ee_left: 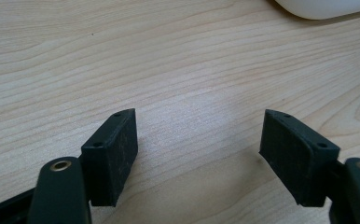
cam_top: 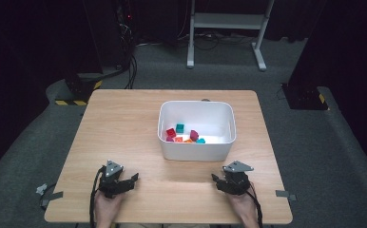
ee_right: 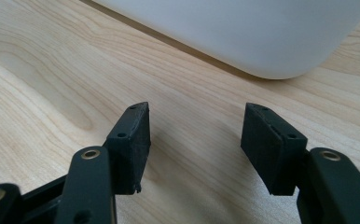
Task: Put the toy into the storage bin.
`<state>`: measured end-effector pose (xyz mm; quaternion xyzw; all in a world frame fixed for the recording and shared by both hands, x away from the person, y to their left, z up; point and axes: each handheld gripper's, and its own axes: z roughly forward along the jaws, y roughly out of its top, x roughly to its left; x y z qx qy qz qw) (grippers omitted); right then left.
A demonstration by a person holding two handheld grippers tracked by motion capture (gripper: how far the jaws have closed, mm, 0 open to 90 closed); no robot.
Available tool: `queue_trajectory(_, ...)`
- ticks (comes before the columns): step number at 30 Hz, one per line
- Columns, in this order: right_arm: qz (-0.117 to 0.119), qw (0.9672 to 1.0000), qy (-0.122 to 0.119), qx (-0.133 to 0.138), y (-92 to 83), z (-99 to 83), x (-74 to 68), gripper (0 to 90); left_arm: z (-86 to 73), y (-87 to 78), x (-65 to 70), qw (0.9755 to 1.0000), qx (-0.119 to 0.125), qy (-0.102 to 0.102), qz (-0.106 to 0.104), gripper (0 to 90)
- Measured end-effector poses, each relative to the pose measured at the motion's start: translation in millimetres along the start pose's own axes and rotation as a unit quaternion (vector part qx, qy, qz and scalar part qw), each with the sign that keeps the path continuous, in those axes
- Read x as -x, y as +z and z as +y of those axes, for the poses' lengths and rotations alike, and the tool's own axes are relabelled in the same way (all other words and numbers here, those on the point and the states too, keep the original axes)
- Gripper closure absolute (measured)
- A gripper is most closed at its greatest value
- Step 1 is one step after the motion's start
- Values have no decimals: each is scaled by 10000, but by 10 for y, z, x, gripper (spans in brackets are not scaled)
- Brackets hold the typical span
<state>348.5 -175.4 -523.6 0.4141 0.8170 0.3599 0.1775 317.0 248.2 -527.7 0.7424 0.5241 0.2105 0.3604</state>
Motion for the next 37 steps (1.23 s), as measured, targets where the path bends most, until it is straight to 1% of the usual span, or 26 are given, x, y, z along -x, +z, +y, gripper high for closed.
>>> queue_trajectory(2,-121,9999,-78,-31,9,5,-22,386,0,0,1,10000,0,5,3,276)
queue_trajectory(4,-185,9998,-78,-36,11,7,-28,363,-1,0,1,10000,1,5,3,275)
queue_trajectory(10,-224,9997,35,-91,22,12,-5,289,-1,0,3,10000,0,20,19,273)
queue_trajectory(18,-265,9996,74,-106,20,10,-11,275,1,7,20,9999,-19,90,58,270)
queue_trajectory(22,-276,9995,96,-111,21,9,-11,261,1,7,21,9999,-21,92,60,269)
queue_trajectory(37,-278,9995,113,-126,20,9,-8,250,3,13,41,9998,-45,146,118,269)
